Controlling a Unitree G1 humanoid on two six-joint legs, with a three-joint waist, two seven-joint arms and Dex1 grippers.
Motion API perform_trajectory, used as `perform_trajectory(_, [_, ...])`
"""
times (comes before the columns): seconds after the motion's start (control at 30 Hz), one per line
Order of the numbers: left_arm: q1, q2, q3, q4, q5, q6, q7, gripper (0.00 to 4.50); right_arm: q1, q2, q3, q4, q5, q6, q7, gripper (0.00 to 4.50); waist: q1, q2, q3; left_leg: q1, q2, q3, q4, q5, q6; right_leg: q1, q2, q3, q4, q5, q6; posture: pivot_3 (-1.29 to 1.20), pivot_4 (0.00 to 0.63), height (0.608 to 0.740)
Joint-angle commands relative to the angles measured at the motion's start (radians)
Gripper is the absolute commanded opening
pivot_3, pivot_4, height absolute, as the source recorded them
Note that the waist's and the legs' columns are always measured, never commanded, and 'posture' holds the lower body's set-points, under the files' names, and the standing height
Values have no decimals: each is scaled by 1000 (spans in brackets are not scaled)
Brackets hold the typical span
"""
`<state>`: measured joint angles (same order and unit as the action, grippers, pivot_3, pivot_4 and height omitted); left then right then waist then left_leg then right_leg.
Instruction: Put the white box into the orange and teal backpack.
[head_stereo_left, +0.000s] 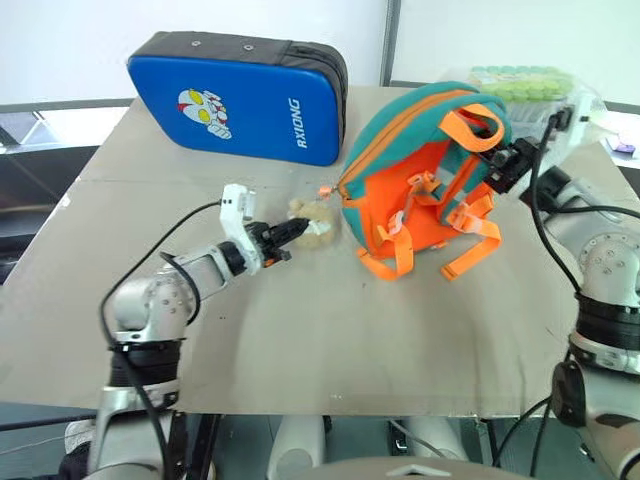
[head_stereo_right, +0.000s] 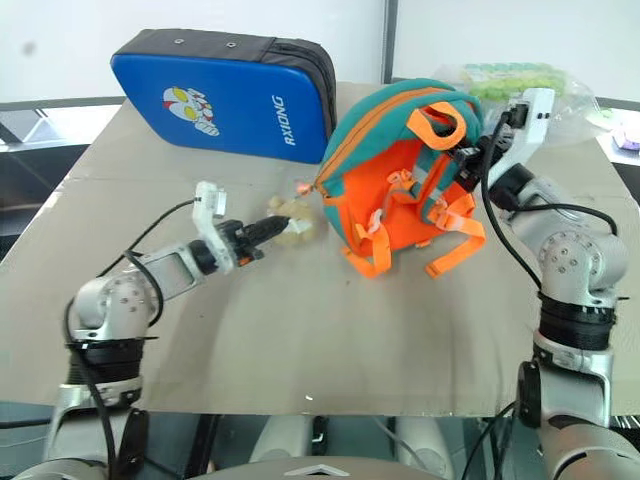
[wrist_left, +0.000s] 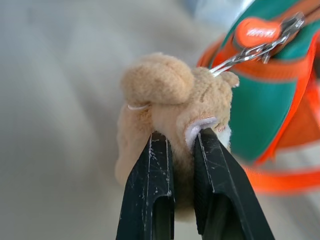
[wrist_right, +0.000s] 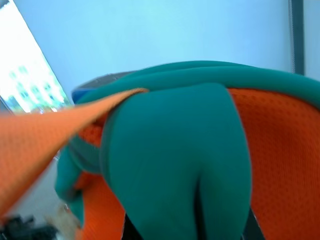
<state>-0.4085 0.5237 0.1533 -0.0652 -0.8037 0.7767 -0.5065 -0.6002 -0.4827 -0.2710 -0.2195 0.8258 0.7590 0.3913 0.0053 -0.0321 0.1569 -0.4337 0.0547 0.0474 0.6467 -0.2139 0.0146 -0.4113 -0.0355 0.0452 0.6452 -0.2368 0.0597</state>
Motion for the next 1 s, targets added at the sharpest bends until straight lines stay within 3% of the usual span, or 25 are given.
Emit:
perform_trajectory(0.03, [-2, 43, 17, -47, 92, -132, -68, 25, 53, -78, -8, -67, -85, -90, 63, 0, 0, 0, 0, 0, 0, 0, -1, 0, 0, 0, 0, 0, 0, 0, 0, 0, 150, 740])
perform_trajectory(0.07, [-3, 44, 24, -48, 97, -141, -73, 467, 81, -103, 0, -76, -100, -102, 95, 679, 0, 0, 0, 0, 0, 0, -1, 0, 0, 0, 0, 0, -1, 0, 0, 0, 150, 740])
perform_trajectory(0.1, [0, 46, 30, -54, 94, -148, -89, 964, 109, -125, 6, -89, -111, -111, 125, 912, 0, 0, 0, 0, 0, 0, -2, 0, 0, 0, 0, 0, -1, 0, 0, 0, 150, 740])
perform_trajectory(0.17, [27, 73, 29, -80, 113, -171, -131, 1790, 161, -165, -5, -114, -113, -114, 171, 1840, -1, 0, 0, 0, 0, 0, -2, 0, 0, 0, 0, 0, -2, 0, 0, 0, 150, 740])
perform_trajectory(0.33, [155, 149, 89, -166, 100, -188, -215, 4455, 320, -337, -87, -150, -97, -102, 339, 4475, -4, 0, 0, 1, 0, 1, -2, 0, 0, 0, 0, 0, -2, 0, 0, 0, 150, 740])
perform_trajectory(0.53, [348, 182, 153, -358, 72, -235, -294, 4455, 580, -477, -211, -165, -148, -201, 575, 4475, 0, 0, 0, 2, 1, 0, -2, 0, 0, 2, -1, 0, -3, -3, -4, 0, 150, 740])
perform_trajectory(0.8, [569, 206, 248, -489, 36, -202, -304, 4455, 817, -455, -389, -93, -169, -309, 726, 4475, -4, 0, -1, 4, 1, 1, 0, 0, 0, 3, 0, 0, -3, -3, -4, 0, 150, 740])
perform_trajectory(1.0, [653, 220, 337, -453, 44, -226, -335, 4455, 906, -420, -445, -64, -217, -393, 748, 4475, -5, 1, -1, 4, 1, 1, 0, 0, 0, 3, 0, 0, -3, -3, -4, 0, 150, 740])
